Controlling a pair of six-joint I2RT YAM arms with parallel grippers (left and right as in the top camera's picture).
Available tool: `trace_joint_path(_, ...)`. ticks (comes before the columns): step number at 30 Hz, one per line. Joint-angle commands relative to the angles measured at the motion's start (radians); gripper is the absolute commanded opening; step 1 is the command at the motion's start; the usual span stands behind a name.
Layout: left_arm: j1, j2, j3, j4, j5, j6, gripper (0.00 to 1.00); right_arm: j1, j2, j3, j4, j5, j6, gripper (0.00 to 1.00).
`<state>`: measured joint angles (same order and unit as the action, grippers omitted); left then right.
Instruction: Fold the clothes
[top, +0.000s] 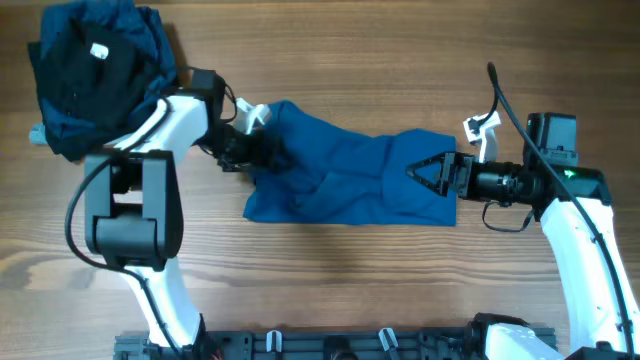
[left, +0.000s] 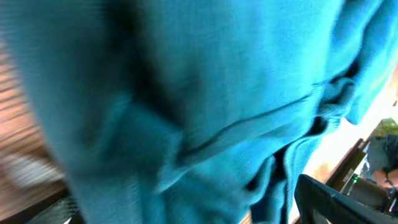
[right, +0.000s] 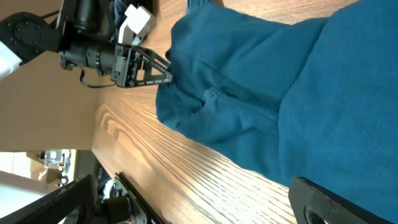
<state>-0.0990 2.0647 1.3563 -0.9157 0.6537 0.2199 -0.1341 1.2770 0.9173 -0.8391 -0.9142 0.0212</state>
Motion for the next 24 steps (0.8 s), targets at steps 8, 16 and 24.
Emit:
trace_joint_path(8, -0.067, 0.038, -0.031, 0.088, -0.105, -0.105, 0.51, 0.004, -0.013, 0.007, -0.03, 0.043, -0.019, 0.99)
trace_joint_path(16, -0.05, 0.035, -0.005, 0.023, -0.307, -0.233, 0.04, 0.004, -0.013, 0.007, -0.04, 0.054, -0.019, 0.99)
trace_joint_path(24, 0.122, -0.01, 0.098, -0.137, -0.343, -0.251, 0.04, 0.004, -0.013, 0.007, -0.036, 0.096, -0.019, 0.99)
